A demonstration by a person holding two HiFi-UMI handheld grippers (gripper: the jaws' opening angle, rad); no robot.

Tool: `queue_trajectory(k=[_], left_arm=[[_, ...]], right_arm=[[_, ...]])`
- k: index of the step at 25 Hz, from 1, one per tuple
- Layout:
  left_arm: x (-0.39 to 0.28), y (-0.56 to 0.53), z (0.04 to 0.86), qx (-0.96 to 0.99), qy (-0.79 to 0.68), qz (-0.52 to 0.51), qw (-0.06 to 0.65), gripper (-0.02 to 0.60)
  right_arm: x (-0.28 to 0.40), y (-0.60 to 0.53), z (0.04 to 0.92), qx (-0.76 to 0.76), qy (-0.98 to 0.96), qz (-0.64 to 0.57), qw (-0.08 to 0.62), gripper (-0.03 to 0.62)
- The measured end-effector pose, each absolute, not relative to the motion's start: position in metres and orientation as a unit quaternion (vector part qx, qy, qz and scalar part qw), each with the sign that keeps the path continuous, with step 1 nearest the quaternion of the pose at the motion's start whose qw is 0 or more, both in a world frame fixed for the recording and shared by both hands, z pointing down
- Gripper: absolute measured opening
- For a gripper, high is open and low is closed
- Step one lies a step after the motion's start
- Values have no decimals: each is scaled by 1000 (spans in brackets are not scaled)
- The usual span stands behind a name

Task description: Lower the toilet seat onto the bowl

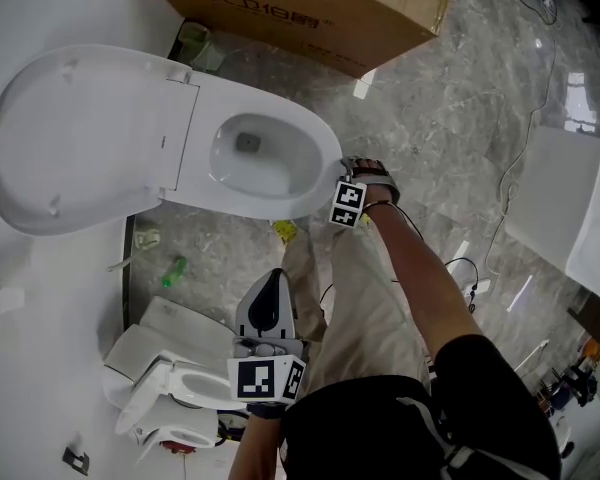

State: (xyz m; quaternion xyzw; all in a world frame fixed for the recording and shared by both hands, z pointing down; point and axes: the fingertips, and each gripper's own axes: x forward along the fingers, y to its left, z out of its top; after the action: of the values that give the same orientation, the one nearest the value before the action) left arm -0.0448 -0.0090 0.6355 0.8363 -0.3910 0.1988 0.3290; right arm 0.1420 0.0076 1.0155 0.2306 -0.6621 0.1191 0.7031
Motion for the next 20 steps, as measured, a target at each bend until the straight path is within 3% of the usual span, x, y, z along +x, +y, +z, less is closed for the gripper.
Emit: queue_trajectory(k=[17,18,19,20], left_arm=[[-40,-18,633,829,-404,194,335,12],[-41,-19,632,830,-404,194,333,12],[-41,-20,631,831,-403,194,331,12],[-42,-20,630,832,-403,194,329,12]], right_arm=[[145,10,1022,200,-636,151,730,186],[148,7,1018,217,-628,156,731,171],[150,1,1012,249,-619,166,726,53],[153,-5,1004,287,-611,182,715,-3]])
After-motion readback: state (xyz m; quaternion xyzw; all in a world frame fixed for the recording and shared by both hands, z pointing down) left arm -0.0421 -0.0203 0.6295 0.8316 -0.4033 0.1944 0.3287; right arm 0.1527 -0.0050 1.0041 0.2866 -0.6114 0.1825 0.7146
